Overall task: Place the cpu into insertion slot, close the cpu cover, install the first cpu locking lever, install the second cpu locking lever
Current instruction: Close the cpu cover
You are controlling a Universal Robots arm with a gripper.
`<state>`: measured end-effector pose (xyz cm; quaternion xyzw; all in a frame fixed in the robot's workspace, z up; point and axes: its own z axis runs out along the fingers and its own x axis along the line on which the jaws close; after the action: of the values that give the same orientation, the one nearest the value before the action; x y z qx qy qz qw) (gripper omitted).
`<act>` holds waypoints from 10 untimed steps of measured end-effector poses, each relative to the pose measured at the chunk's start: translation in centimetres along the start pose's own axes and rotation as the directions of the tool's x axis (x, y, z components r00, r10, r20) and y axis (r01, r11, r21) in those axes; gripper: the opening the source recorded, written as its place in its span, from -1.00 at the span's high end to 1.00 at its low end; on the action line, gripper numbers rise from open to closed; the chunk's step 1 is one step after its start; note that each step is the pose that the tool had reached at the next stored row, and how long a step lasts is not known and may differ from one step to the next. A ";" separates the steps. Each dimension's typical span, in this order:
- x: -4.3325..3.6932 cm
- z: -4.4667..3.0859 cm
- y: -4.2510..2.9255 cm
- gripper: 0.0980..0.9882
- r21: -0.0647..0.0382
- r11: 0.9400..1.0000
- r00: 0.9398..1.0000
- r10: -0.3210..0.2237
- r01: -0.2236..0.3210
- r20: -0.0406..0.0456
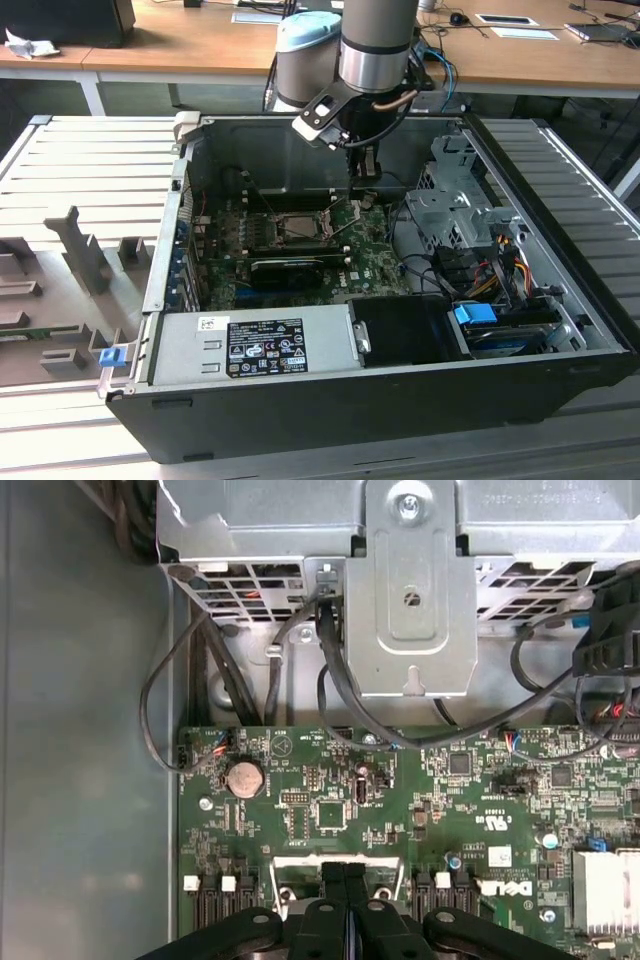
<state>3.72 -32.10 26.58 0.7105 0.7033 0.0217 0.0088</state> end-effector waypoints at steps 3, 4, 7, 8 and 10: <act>0.00 0.01 0.23 0.98 0.000 1.000 1.000 0.000 0.000 0.000; 0.00 0.01 0.31 0.98 0.000 1.000 1.000 0.000 0.000 0.000; 0.01 0.04 0.87 0.98 0.000 1.000 1.000 0.000 0.000 0.000; 0.01 0.04 0.95 0.98 0.000 1.000 1.000 0.000 0.000 0.000; 0.01 0.05 1.09 0.98 0.000 1.000 1.000 0.000 0.000 0.000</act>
<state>4.81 -32.09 26.58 0.7104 0.7034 0.0217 0.0088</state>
